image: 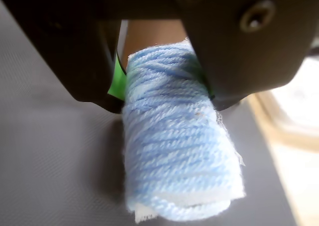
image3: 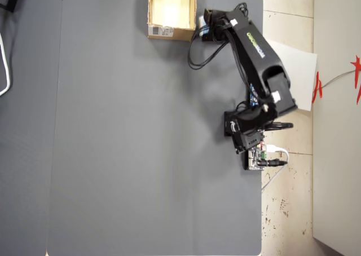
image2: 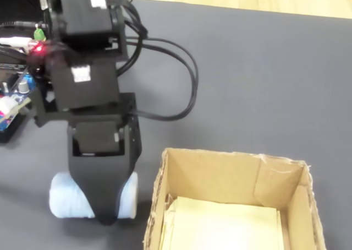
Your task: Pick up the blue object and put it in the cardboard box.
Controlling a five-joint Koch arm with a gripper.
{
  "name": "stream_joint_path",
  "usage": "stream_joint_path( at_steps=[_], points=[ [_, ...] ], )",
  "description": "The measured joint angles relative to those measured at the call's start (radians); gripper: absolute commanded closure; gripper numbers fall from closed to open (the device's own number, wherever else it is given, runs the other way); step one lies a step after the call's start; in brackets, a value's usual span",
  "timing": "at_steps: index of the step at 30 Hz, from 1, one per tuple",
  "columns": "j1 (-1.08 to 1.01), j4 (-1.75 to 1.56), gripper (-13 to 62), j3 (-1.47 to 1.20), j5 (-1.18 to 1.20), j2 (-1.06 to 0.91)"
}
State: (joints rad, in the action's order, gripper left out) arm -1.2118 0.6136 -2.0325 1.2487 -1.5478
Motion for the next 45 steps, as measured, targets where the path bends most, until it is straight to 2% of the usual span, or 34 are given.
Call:
stream_joint_path(
  at_steps=[10, 18, 28, 34, 36, 37, 45],
  points=[
    [0.015, -0.235, 31.0, -0.081, 0.107, -0.127],
    [0.124, -0.364, 31.0, -0.081, 0.126, -0.235],
    [0.359, -0.434, 30.9, -0.015, 0.13, -0.225],
    [0.371, -0.434, 30.3, 0.015, 0.074, -0.127],
    [0.371, -0.434, 26.6, 0.015, 0.069, -0.104],
    [0.371, -0.434, 21.7, 0.015, 0.069, -0.103],
    [0.371, -0.434, 18.6, 0.015, 0.069, -0.098]
  ],
)
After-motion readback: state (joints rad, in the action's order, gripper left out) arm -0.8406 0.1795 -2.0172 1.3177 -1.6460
